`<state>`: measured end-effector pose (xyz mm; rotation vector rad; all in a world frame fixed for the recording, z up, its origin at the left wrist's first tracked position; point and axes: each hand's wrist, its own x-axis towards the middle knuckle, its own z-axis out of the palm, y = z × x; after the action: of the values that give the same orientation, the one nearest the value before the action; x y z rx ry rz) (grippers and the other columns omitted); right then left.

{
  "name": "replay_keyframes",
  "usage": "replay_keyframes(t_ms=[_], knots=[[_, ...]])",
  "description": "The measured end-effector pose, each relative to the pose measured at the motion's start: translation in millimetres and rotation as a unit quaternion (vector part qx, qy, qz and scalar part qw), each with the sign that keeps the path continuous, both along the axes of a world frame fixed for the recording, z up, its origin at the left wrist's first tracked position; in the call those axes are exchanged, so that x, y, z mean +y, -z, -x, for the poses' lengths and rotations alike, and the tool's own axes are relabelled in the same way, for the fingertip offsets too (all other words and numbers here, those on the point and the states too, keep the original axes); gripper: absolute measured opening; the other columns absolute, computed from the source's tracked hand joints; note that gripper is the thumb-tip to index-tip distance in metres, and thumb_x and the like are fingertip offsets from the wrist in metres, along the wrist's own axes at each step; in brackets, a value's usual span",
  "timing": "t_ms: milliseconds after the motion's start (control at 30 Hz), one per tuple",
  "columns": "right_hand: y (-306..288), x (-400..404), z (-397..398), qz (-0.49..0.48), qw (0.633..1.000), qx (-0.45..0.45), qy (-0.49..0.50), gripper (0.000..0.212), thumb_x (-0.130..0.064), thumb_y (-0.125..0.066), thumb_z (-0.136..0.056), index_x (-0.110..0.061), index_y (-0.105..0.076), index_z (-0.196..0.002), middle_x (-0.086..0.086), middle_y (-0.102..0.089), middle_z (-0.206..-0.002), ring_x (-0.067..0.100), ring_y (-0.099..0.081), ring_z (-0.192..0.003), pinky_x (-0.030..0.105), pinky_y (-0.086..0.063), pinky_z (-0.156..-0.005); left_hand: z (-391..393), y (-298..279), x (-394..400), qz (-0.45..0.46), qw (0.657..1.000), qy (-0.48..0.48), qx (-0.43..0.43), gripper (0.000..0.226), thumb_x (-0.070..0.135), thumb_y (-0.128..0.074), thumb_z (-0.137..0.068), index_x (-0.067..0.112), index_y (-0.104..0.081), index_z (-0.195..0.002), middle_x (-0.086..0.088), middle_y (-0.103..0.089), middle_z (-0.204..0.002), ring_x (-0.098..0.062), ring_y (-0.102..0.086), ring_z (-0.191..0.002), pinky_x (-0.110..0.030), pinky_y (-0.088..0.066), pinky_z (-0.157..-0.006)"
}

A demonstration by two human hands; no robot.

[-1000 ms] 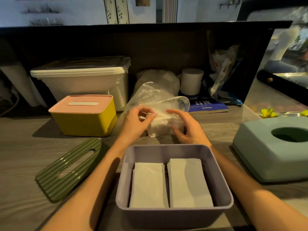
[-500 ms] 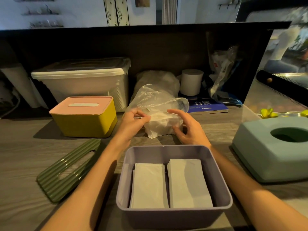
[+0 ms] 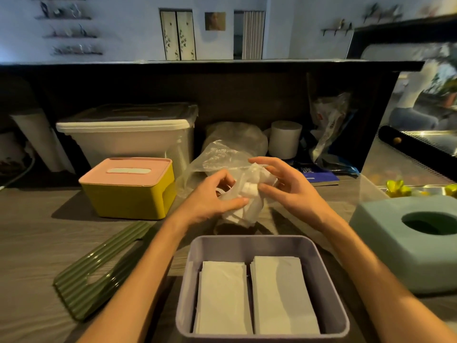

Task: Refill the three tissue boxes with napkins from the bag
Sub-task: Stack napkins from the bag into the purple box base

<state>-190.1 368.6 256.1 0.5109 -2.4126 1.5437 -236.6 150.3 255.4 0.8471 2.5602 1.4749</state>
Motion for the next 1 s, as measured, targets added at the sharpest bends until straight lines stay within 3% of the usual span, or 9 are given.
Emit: replay_keyframes(t_ms=[100,167,233,367,500,600,733,867,1000], knots=[[-24.1,-6.1,6.7,-0.058,0.996,-0.002,-0.064,0.05,-0.016,-0.065,-0.1,-0.046,-0.053,-0.138,-0.023,-0.054,-0.141,-0.005,-0.052,-0.128,0.02,-0.053,-0.096,-12.6,-5.9,2.0,-0.123,0.979,0.023,-0.161,0.048,0.033,-0.083,-0.08,0.035,-0.054,-0.118,0.004,-0.067,-0.115,-0.009,-0.068,-0.1,-0.029,-0.059,-0.083],[-34.3,-12.1,14.3,-0.109,0.99,0.004,-0.087,0.052,-0.015,-0.065,-0.099,-0.044,-0.051,-0.141,-0.022,-0.051,-0.143,-0.002,-0.052,-0.128,0.025,-0.053,-0.097,-18.7,-4.2,6.0,-0.198,0.949,0.039,-0.24,0.047,0.021,-0.08,-0.083,0.032,-0.057,-0.122,-0.004,-0.072,-0.114,-0.015,-0.073,-0.099,-0.032,-0.06,-0.083],[-39.3,-18.6,21.8,-0.156,0.984,0.028,-0.087,0.051,-0.016,-0.064,-0.1,-0.042,-0.051,-0.141,-0.019,-0.052,-0.143,0.001,-0.054,-0.125,0.031,-0.052,-0.099,-19.3,1.1,9.6,-0.217,0.937,0.065,-0.266,0.052,0.014,-0.076,-0.083,0.017,-0.057,-0.132,-0.015,-0.074,-0.113,-0.026,-0.073,-0.103,-0.038,-0.061,-0.086],[-44.2,-31.2,29.5,-0.188,0.976,0.091,-0.061,0.029,-0.033,-0.065,-0.099,-0.037,-0.065,-0.128,-0.023,-0.063,-0.129,-0.003,-0.055,-0.122,0.022,-0.046,-0.1,-16.0,2.7,10.1,-0.182,0.95,0.005,-0.252,0.027,0.006,-0.064,-0.094,0.004,-0.067,-0.121,-0.012,-0.078,-0.094,-0.019,-0.074,-0.088,-0.024,-0.059,-0.068],[-46.0,-37.3,32.8,-0.246,0.959,0.14,-0.015,0.012,-0.038,-0.073,-0.092,-0.035,-0.076,-0.103,-0.022,-0.069,-0.102,-0.002,-0.061,-0.102,0.025,-0.052,-0.088,-12.4,7.2,11.5,-0.124,0.966,-0.026,-0.226,0.022,0.01,-0.068,-0.091,0.007,-0.073,-0.113,-0.009,-0.078,-0.09,-0.01,-0.073,-0.082,-0.024,-0.054,-0.071],[-47.7,-40.0,35.4,-0.262,0.954,0.148,-0.011,0.01,-0.039,-0.073,-0.092,-0.033,-0.076,-0.099,-0.019,-0.068,-0.099,-0.002,-0.062,-0.099,0.031,-0.054,-0.088,-12.7,7.5,10.9,-0.124,0.962,-0.03,-0.24,0.032,0.014,-0.075,-0.085,0.014,-0.071,-0.116,-0.004,-0.078,-0.092,-0.011,-0.072,-0.081,-0.031,-0.055,-0.073],[-52.5,-40.2,41.3,-0.241,0.956,0.164,0.015,0.014,-0.039,-0.068,-0.095,-0.027,-0.074,-0.099,-0.014,-0.07,-0.102,0.002,-0.065,-0.098,0.038,-0.055,-0.089,-13.8,7.1,10.1,-0.172,0.941,0.007,-0.292,0.036,0.007,-0.073,-0.085,0.009,-0.066,-0.12,-0.019,-0.074,-0.108,-0.023,-0.069,-0.079,-0.032,-0.06,-0.07],[-57.4,-37.6,39.4,-0.285,0.95,0.122,-0.046,0.01,-0.039,-0.076,-0.09,-0.032,-0.077,-0.098,-0.018,-0.073,-0.101,-0.001,-0.065,-0.1,0.034,-0.054,-0.091,-12.6,8.0,7.8,-0.166,0.943,0.011,-0.289,0.033,0.003,-0.07,-0.087,0.001,-0.066,-0.12,-0.014,-0.075,-0.096,-0.022,-0.069,-0.071,-0.028,-0.06,-0.065],[-59.0,-38.4,39.1,-0.314,0.94,0.123,-0.051,0.008,-0.034,-0.078,-0.089,-0.029,-0.077,-0.095,-0.016,-0.073,-0.099,-0.002,-0.064,-0.098,0.031,-0.054,-0.09,-8.6,12.4,7.6,-0.151,0.941,0.018,-0.303,0.051,0.017,-0.083,-0.074,0.004,-0.066,-0.12,-0.02,-0.074,-0.102,-0.023,-0.068,-0.076,-0.041,-0.059,-0.08]])
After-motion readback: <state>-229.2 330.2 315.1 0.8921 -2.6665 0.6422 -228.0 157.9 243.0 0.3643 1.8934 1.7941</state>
